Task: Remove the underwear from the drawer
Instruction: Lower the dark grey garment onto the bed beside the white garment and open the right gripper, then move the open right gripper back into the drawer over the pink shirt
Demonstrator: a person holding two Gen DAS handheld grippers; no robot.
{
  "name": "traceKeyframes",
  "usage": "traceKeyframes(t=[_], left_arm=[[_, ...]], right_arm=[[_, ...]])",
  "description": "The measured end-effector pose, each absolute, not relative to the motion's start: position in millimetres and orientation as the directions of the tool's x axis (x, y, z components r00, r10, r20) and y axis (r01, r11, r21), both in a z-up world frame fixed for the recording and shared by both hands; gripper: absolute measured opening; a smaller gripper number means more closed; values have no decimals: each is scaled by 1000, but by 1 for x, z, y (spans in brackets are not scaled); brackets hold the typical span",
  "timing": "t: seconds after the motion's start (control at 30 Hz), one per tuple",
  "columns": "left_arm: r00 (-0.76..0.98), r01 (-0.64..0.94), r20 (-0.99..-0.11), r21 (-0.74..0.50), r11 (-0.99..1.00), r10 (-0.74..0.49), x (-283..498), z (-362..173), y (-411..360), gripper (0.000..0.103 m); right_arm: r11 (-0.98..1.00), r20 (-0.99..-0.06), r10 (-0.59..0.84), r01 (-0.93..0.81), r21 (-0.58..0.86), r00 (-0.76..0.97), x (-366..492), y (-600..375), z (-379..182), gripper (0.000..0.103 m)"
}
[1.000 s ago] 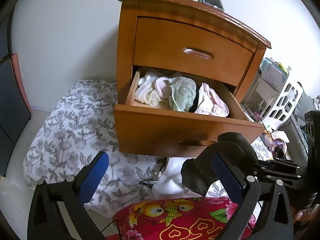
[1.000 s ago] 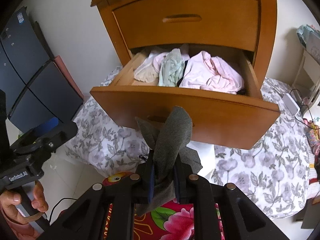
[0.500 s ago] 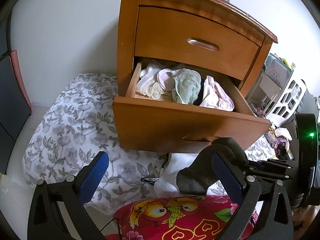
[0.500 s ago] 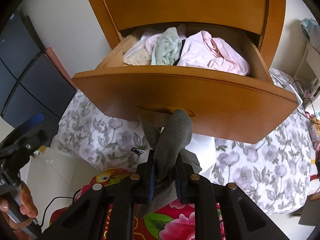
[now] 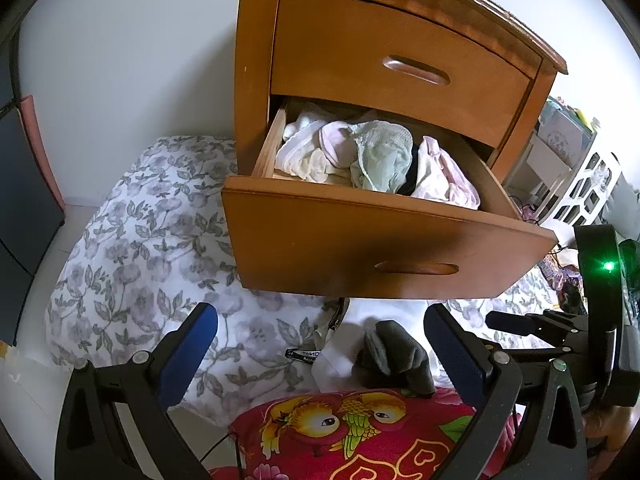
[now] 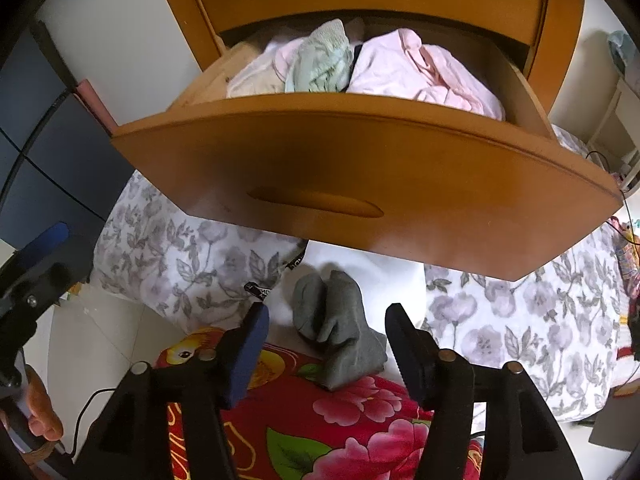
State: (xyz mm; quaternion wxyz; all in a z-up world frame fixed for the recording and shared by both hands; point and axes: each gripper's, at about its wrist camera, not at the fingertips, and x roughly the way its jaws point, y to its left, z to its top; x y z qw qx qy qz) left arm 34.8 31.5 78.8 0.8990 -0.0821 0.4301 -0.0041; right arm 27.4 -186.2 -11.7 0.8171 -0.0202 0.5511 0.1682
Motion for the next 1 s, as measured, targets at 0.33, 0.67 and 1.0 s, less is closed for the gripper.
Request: traceKeyframes(t=[0.33,0.67,1.0], left_arm=[[612,-91,-788,-150,984,-64,41,71,36,103],[599,-130,-799,-157,979,-49,46,63,41,103],[618,-153,-784,-192,970,-58,49,62,47,103]], right_arm=[[951,-916,230,-274,140,330,33,-192,-20,103],[963,-910,216,-233,138,355,36,-205,-21,103],[958,-865,239,-252,136,442,31,-210,0,103]])
